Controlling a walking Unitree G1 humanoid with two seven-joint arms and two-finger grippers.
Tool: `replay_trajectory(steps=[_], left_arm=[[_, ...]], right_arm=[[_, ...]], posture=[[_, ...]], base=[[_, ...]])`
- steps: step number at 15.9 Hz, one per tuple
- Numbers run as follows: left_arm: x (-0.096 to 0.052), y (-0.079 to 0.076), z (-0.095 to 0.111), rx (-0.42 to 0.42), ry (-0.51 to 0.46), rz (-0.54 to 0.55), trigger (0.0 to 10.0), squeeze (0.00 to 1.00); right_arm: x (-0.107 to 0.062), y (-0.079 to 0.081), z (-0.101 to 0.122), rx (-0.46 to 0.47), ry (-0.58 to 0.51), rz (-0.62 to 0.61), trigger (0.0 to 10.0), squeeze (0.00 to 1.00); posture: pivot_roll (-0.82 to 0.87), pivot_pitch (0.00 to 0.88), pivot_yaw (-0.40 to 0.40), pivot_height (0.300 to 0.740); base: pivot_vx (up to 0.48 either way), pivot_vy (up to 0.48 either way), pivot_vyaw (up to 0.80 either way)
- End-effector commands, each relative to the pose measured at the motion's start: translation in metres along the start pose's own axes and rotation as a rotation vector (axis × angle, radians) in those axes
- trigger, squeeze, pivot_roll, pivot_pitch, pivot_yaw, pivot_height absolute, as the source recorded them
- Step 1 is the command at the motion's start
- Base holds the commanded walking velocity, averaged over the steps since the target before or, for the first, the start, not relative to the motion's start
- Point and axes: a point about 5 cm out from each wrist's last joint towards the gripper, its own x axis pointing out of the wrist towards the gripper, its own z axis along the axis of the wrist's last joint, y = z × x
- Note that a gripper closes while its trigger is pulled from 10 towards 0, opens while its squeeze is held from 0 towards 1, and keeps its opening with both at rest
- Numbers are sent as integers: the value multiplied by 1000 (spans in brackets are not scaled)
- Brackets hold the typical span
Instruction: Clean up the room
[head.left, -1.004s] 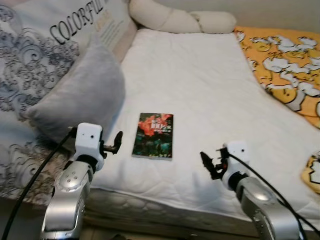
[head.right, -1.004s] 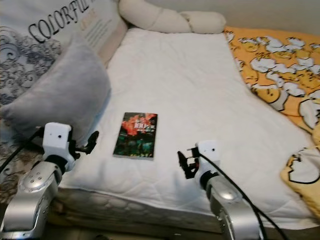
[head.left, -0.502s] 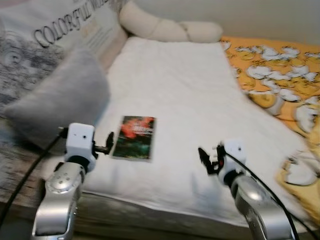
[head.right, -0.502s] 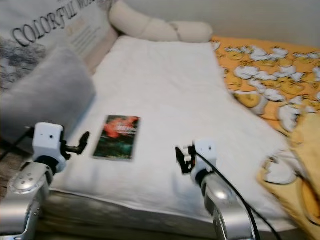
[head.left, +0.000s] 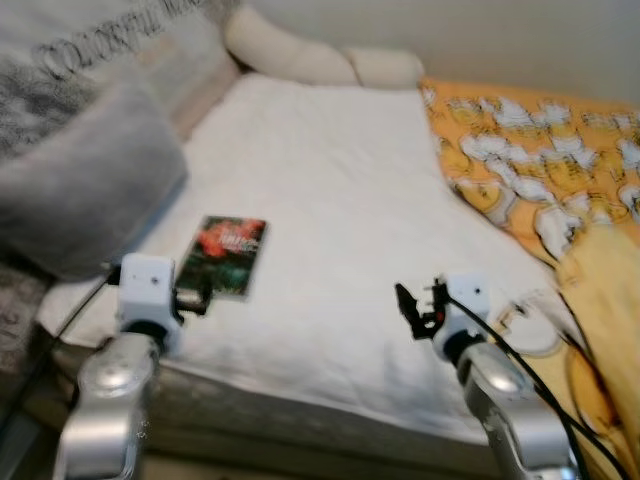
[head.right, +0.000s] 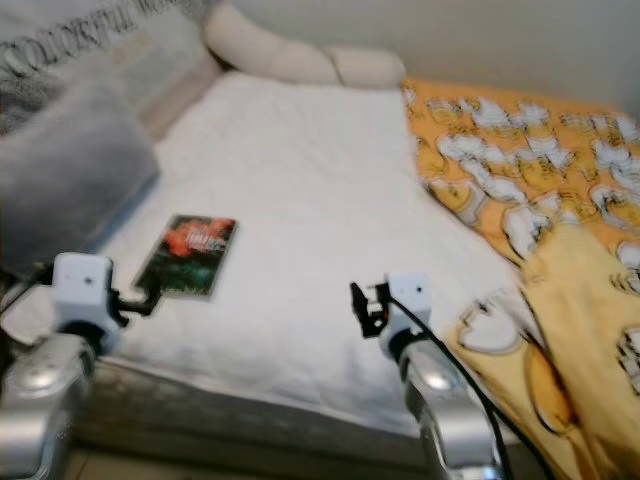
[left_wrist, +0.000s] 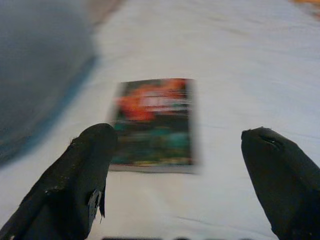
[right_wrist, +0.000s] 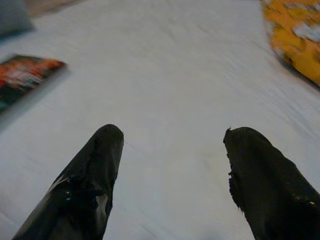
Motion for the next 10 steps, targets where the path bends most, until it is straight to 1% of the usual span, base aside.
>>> replay_trajectory(steps=[1, 6, 9, 10], left_arm=[[0, 1, 10, 28, -32, -6, 10000, 1000], [1, 10, 14, 45, -36, 8, 10000, 1000], [5, 6, 18, 40, -54, -16, 10000, 1000], [6, 3, 19, 59, -59, -21, 10000, 1000]], right_arm=[[-1, -4, 1, 29, -9, -11, 10000, 0], [0, 2, 6, 38, -28, -7, 10000, 0], [2, 3, 12, 41, -44, -8, 10000, 0], [2, 2, 14, 43, -49, -13, 10000, 0]], posture=[[-44, 0, -35, 740], [-47, 0, -26, 740], [-58, 0, -19, 740], [-51, 0, -24, 740]], base=[[0, 480, -800], [0, 480, -800], [0, 480, -800], [0, 0, -800]])
